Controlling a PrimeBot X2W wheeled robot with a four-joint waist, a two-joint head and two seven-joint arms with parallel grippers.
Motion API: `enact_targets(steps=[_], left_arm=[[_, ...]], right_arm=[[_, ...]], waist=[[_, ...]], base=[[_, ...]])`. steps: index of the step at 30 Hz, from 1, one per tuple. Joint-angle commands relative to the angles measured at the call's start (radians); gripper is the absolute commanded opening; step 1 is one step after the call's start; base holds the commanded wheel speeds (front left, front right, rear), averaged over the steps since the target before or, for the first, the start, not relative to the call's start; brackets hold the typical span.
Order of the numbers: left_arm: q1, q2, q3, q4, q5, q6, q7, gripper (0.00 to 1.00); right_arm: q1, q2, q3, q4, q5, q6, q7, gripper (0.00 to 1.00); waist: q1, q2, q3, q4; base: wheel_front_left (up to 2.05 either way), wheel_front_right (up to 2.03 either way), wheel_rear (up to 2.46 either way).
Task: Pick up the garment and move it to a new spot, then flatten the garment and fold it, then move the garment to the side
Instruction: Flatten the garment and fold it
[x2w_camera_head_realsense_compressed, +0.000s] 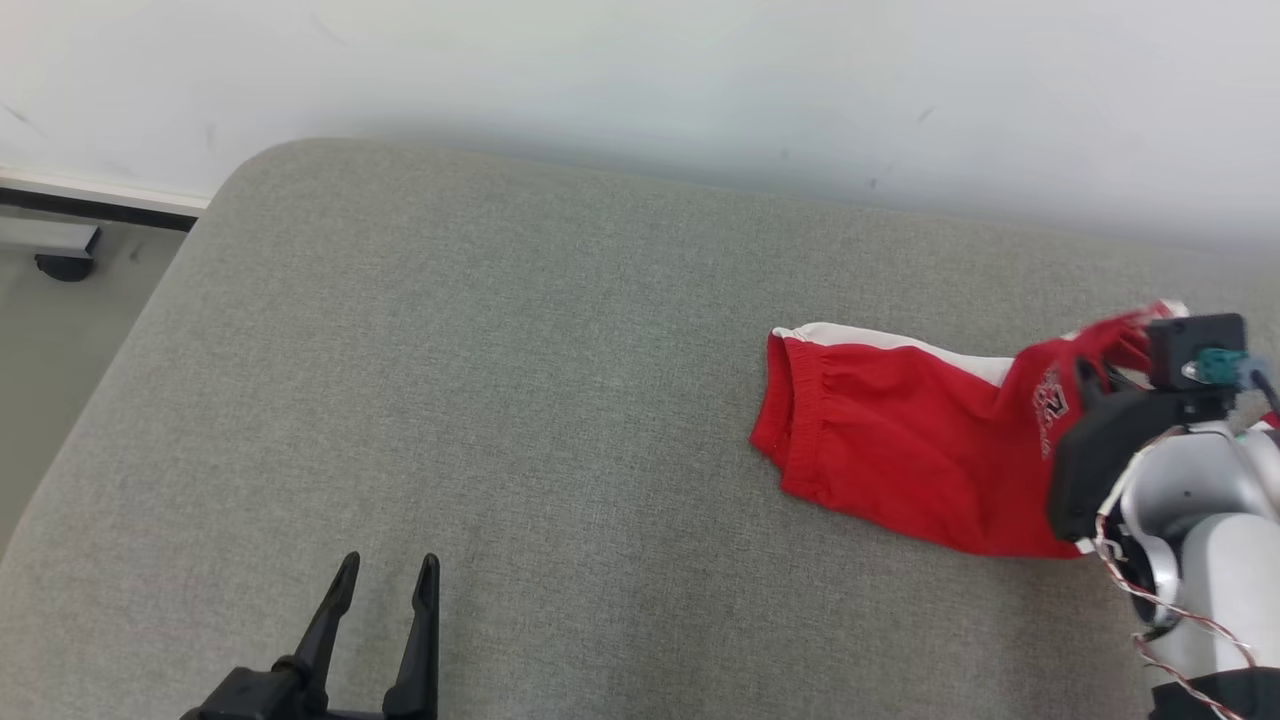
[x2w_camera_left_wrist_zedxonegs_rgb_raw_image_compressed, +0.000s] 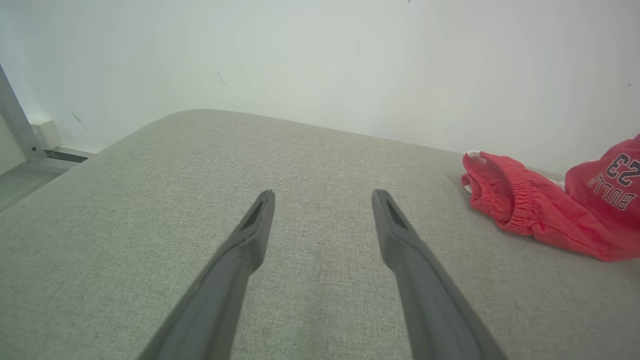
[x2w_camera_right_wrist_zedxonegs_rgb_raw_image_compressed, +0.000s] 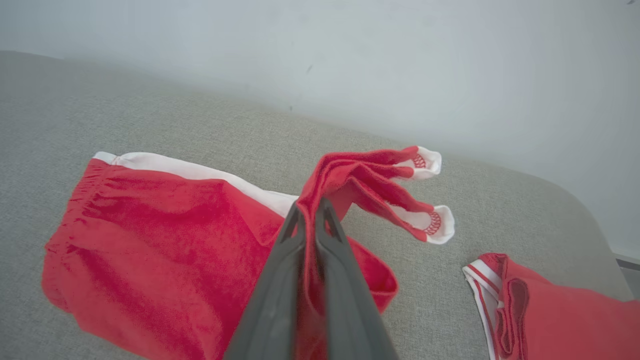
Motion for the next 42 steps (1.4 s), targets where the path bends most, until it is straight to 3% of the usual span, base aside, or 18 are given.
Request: enact_targets(steps=[1, 8, 19, 27, 28, 29, 36, 42], left_arm=[[0.020, 0.002, 0.000, -0.001, -0.008, 0.001, 0.002, 1.00], [0.004, -0.004, -0.015, 0.007, -0.012, -0.005, 0.004, 1.00], [-0.007, -0.018, -0.030, 0.017, -0.016, -0.002, -0.002, 1.00], [-0.005, -0.022, -0.029, 0.033, -0.022, 0.000, -0.008, 1.00], [-0.005, -0.022, -0.029, 0.035, -0.021, 0.000, -0.009, 1.00], [-0.005, -0.022, -0.029, 0.036, -0.022, 0.000, -0.009, 1.00], [0.013, -0.014, -0.021, 0.038, -0.026, 0.008, -0.011, 1.00], [0.019, -0.011, -0.022, 0.030, -0.027, 0.013, -0.012, 1.00]], right_arm=[[0.000, -0.003, 0.040, -0.012, 0.020, -0.003, -0.002, 0.00], [-0.057, 0.027, 0.165, 0.063, 0.050, -0.003, 0.013, 0.00], [-0.164, 0.079, 0.220, 0.284, 0.070, -0.003, -0.005, 0.00], [-0.186, 0.087, 0.264, 0.358, 0.086, -0.003, -0.022, 0.00], [-0.186, 0.091, 0.261, 0.361, 0.095, -0.003, -0.030, 0.30], [-0.187, 0.096, 0.257, 0.363, 0.108, -0.003, -0.035, 1.00], [-0.199, 0.085, 0.310, 0.247, 0.286, -0.003, -0.031, 1.00], [-0.132, -0.004, 0.222, 0.131, 0.245, -0.003, -0.019, 1.00]], waist=[[0.0002, 0.0001, -0.005, 0.003], [0.0002, 0.0001, -0.001, 0.026], [0.0002, 0.0001, 0.023, 0.088], [0.0002, 0.0001, 0.020, 0.111], [0.0002, 0.0001, 0.018, 0.111], [0.0002, 0.0001, 0.016, 0.111], [0.0002, 0.0001, -0.005, 0.095], [0.0002, 0.0001, -0.019, 0.079]], base=[[0.00, 0.00, 0.00], [0.00, 0.00, 0.00], [0.00, 0.00, 0.00], [0.00, 0.00, 0.00], [0.00, 0.00, 0.00], [0.00, 0.00, 0.00], [0.00, 0.00, 0.00], [0.00, 0.00, 0.00]])
